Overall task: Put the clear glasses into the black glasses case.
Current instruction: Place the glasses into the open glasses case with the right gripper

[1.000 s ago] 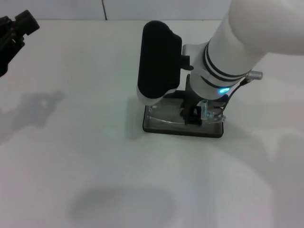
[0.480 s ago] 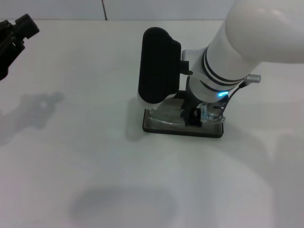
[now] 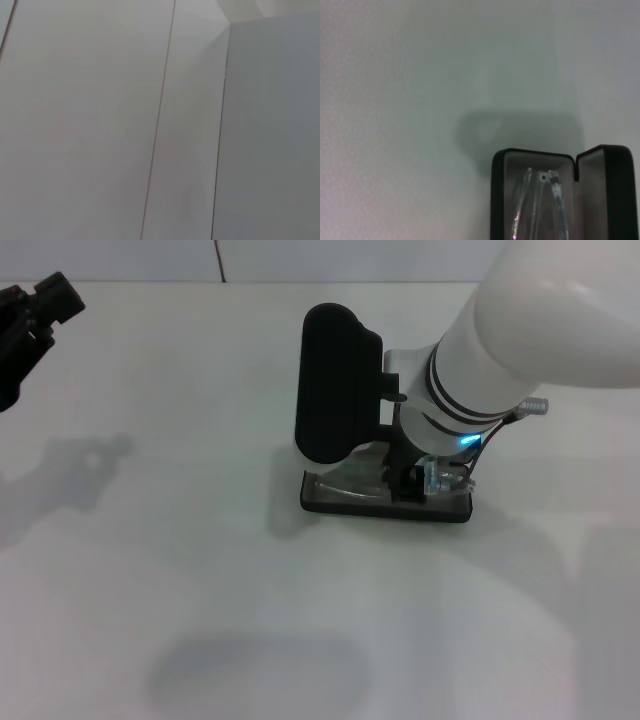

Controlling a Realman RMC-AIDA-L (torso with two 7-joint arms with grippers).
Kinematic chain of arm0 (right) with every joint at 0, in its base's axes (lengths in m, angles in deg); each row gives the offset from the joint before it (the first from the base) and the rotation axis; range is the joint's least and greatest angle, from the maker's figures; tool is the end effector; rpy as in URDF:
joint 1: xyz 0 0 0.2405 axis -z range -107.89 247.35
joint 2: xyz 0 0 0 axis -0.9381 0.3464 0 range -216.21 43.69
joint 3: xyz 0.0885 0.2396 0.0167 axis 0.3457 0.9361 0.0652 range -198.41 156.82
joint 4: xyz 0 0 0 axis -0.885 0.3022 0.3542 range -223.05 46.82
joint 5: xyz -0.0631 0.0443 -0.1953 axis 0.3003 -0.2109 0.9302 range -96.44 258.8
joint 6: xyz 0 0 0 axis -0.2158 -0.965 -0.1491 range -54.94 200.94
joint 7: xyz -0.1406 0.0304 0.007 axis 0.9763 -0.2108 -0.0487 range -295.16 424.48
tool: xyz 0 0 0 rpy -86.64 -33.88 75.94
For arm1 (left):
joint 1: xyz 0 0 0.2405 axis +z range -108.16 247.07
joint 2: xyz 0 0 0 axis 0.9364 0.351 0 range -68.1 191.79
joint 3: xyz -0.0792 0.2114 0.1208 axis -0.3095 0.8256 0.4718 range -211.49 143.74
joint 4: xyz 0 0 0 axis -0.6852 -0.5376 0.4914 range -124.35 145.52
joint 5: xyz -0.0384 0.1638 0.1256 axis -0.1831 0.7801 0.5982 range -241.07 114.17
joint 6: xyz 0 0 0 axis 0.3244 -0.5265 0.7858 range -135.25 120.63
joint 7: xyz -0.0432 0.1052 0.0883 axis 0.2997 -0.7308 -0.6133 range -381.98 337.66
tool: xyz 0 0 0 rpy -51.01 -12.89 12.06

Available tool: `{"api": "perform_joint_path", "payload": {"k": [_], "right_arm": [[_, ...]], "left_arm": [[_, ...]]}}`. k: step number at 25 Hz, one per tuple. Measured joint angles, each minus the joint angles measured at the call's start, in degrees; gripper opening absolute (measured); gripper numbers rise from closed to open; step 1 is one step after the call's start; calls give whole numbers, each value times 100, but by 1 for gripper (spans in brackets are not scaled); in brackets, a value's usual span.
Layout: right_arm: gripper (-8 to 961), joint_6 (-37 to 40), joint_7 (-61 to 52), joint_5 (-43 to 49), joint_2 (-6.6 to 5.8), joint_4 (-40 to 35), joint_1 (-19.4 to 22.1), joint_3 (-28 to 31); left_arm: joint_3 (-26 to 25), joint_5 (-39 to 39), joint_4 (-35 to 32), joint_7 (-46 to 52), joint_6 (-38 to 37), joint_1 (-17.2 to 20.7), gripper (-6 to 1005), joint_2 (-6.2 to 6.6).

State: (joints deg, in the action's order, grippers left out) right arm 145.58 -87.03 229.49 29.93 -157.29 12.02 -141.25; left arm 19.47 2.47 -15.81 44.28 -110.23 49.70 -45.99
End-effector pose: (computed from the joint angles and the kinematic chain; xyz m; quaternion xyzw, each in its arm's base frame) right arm 0.0691 0.3555 -0.1050 -0.9378 -0.0583 -0.2960 0.1720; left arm -0.2809 0.2933 0.0973 -0.8312 -0.1348 -0.4877 0.2304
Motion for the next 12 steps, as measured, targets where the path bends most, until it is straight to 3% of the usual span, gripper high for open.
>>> {"api": "perform_joint_path", "payload": {"k": [12], "right_arm": [[84,-44,-1,141,0,-51,23,-130]], "left_arm": [[0,0,3,-10,14,16,66,-31]]}}
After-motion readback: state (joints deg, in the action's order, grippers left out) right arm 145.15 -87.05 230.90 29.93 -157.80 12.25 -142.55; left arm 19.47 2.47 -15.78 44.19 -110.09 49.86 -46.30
